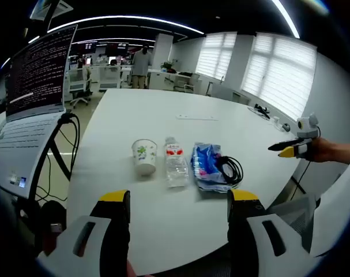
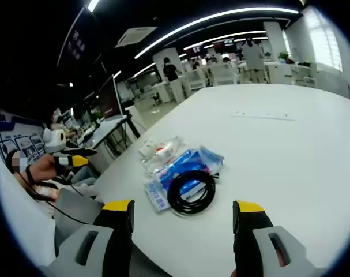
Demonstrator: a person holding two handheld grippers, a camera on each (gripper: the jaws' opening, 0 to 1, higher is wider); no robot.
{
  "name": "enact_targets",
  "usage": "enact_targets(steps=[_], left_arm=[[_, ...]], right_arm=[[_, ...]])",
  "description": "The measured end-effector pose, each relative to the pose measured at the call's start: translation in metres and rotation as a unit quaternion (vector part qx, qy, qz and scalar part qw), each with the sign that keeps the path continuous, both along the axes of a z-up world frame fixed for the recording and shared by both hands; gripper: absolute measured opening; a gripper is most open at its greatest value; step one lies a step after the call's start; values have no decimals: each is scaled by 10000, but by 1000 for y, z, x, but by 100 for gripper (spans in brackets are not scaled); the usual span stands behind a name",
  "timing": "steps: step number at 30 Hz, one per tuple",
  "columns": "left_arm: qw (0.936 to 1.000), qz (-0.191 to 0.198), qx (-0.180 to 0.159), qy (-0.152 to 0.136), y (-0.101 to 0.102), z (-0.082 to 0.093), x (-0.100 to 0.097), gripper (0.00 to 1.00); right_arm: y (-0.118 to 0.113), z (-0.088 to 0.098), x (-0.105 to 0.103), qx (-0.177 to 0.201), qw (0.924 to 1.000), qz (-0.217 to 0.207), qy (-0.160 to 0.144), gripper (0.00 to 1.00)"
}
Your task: Arrange the tabletop items into an orderly group along one side of the table until the central work area is clear of visible clutter.
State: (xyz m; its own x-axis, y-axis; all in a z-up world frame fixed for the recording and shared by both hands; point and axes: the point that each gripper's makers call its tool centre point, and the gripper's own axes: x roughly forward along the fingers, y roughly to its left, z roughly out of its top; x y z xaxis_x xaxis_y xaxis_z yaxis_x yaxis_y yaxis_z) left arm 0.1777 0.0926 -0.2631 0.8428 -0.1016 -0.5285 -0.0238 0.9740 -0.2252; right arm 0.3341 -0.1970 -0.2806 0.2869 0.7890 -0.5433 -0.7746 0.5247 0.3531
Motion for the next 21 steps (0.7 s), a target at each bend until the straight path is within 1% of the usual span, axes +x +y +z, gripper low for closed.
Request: enact_targets(steps=[4, 8, 14, 21], left_arm=[[10000, -25, 14, 13, -3, 0, 0, 68], [10000, 6, -33, -6, -6, 0, 1, 68], [10000, -21, -40, 17, -9, -2, 0, 67], [9999, -23, -129, 17, -13, -4, 1, 66]], right_arm=[[-3, -1, 1, -5, 10000, -58, 31, 70], [-4, -2, -4, -40, 10000, -64, 63, 71], [-7, -5, -4, -30, 9998, -134, 111, 71], [-14, -10, -4, -46, 9996, -181, 194, 69]])
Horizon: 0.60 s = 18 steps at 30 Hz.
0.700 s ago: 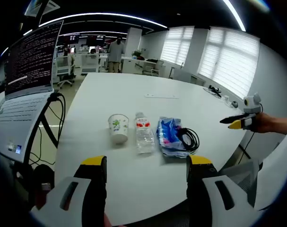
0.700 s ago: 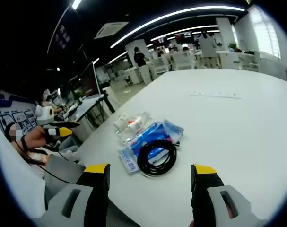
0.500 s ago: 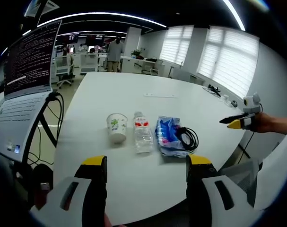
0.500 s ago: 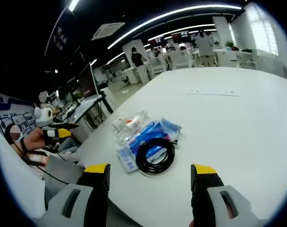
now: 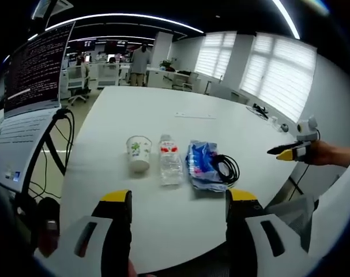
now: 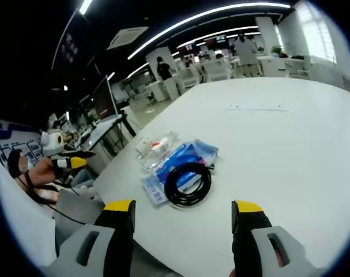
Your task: Arrange the tabletop items into an orderly group along one side of the table until the central work area is clear of visible clutter.
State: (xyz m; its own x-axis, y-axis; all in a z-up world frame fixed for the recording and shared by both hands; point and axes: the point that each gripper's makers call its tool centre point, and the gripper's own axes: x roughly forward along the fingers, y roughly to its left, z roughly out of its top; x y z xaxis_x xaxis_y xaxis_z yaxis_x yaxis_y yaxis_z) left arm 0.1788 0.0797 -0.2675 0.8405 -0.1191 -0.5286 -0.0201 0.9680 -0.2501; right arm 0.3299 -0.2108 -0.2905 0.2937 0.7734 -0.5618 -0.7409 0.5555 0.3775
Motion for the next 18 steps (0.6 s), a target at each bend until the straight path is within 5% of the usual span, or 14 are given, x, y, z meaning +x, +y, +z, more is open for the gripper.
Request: enact_targets(steps=[18], left_arm=[[10000, -55, -55, 30, -6, 2, 0, 64]], right_arm=[[-1, -3, -7, -13, 9999, -97, 82, 67]])
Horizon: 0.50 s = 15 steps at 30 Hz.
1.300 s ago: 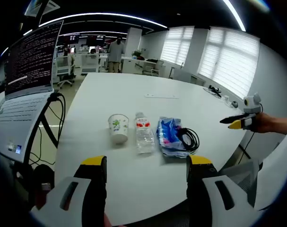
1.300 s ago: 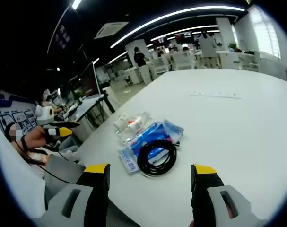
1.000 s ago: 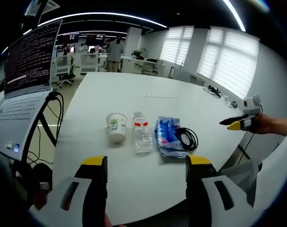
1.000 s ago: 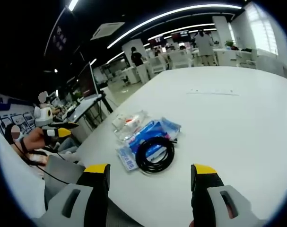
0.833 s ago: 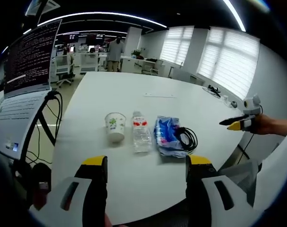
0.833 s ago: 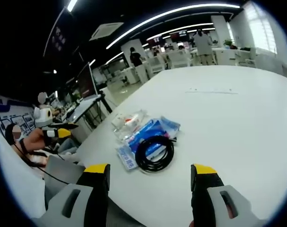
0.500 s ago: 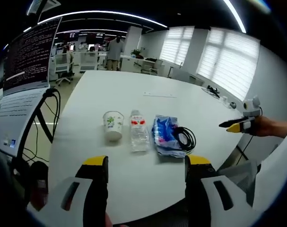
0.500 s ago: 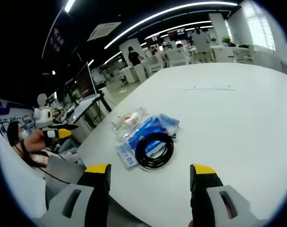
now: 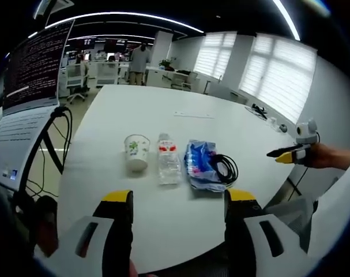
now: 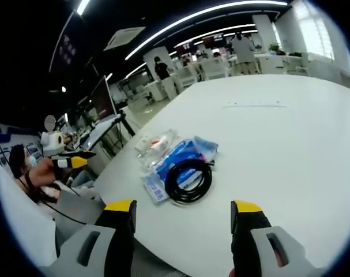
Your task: Arrange the tabletop items into an orderly group along one side of the table until the central work area is clear of visible clutter.
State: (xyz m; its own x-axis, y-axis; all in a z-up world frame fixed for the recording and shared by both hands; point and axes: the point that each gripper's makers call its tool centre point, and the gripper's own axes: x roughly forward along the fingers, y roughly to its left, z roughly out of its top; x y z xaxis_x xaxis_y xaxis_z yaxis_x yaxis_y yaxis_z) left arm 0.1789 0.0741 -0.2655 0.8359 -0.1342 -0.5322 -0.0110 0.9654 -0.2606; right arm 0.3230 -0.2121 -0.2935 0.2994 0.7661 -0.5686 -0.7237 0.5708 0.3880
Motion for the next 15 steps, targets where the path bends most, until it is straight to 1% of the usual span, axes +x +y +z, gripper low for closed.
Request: enact_targets(steps=[6, 12, 15], left_arm=[[10000, 7, -43, 19, -3, 1, 0, 63], [9999, 104, -119, 19, 1, -3, -2, 60], [9999, 87, -122, 49, 0, -5, -3, 60]], right_arm=[[-3, 1, -1, 14, 10000, -69, 19, 67], [-2, 1, -1, 1, 9999, -101, 30, 66], [-2, 1, -2, 16, 9999, -133, 34, 65]])
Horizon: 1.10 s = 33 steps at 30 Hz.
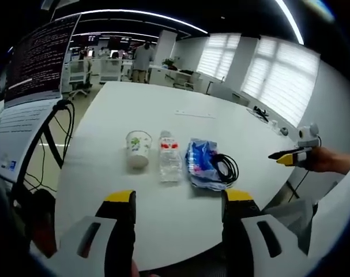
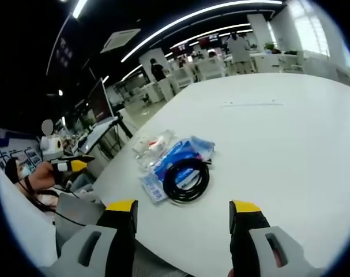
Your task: Arrange the tabletop items into an orderly group along one side of the table until the central work area is clear of visible clutter.
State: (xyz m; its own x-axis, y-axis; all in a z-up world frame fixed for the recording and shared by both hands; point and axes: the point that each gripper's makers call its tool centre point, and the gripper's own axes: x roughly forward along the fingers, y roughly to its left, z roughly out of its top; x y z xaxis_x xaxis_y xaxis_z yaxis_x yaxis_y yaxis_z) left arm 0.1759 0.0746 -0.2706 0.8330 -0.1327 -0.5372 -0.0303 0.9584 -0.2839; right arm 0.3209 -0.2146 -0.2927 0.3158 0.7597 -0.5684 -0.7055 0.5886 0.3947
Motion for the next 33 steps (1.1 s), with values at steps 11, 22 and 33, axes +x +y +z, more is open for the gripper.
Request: enact_targets(steps=[11, 22, 33], left_arm=[[9999, 25, -37, 93, 1, -8, -2, 57], [9997, 119, -89, 169, 10, -15, -1, 54], [9997, 101, -124, 168, 11, -21, 14, 52]], right_arm=[[-7, -5, -7, -40, 10000, -52, 71, 65], [-8, -5, -7, 3, 9998, -163, 132, 64], [-6, -5, -3, 8, 9997, -189, 139, 62]])
